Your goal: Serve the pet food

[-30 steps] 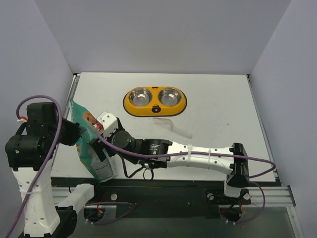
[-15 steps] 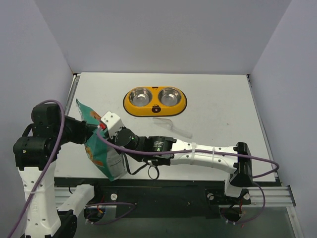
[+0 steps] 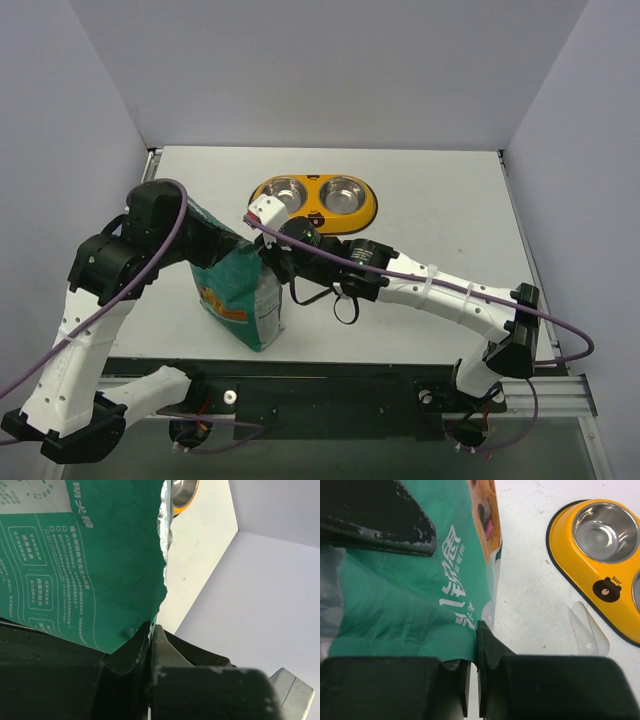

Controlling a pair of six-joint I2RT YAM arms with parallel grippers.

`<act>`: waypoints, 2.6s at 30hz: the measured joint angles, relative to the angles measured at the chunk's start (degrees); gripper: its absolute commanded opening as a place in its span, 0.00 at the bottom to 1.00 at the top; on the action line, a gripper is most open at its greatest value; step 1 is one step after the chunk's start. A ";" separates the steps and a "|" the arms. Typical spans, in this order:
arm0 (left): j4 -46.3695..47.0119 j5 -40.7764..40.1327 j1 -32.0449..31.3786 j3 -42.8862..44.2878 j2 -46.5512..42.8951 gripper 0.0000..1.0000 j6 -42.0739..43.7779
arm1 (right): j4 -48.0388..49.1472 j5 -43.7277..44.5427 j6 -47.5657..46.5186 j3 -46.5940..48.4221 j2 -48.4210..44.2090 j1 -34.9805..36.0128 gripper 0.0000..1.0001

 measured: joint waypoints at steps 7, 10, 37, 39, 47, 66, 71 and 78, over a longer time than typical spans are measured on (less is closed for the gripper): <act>-0.31 -7.82 -1.75 1.70 -2.43 0.70 2.67 | 0.04 -3.56 -0.50 -1.90 -1.64 -0.52 0.00; -0.94 -11.26 -1.75 3.82 -3.52 0.72 4.81 | -0.04 -3.82 -0.39 -1.90 -1.66 -0.48 0.00; 12.61 -12.00 -1.75 -7.15 -12.87 0.43 12.50 | -4.59 -1.38 2.10 -0.02 -1.70 2.91 0.00; 12.63 -12.02 -1.75 -7.15 -12.48 0.44 13.07 | -4.90 -1.36 2.10 0.13 -1.70 2.95 0.00; 12.68 -12.04 -1.75 -7.65 -11.76 0.39 13.99 | -6.10 -1.29 1.92 0.92 -1.49 3.30 0.00; 12.94 -12.26 -1.75 -10.34 -10.71 0.34 15.10 | -7.76 0.09 1.03 2.38 -0.74 4.55 0.00; 13.86 -12.24 -1.75 -10.36 -9.35 0.34 15.82 | -8.39 0.66 0.22 3.41 -0.11 5.11 0.00; 15.85 -12.28 -1.75 -11.04 -8.59 0.24 17.62 | -9.70 0.90 -0.87 4.92 0.74 5.66 0.00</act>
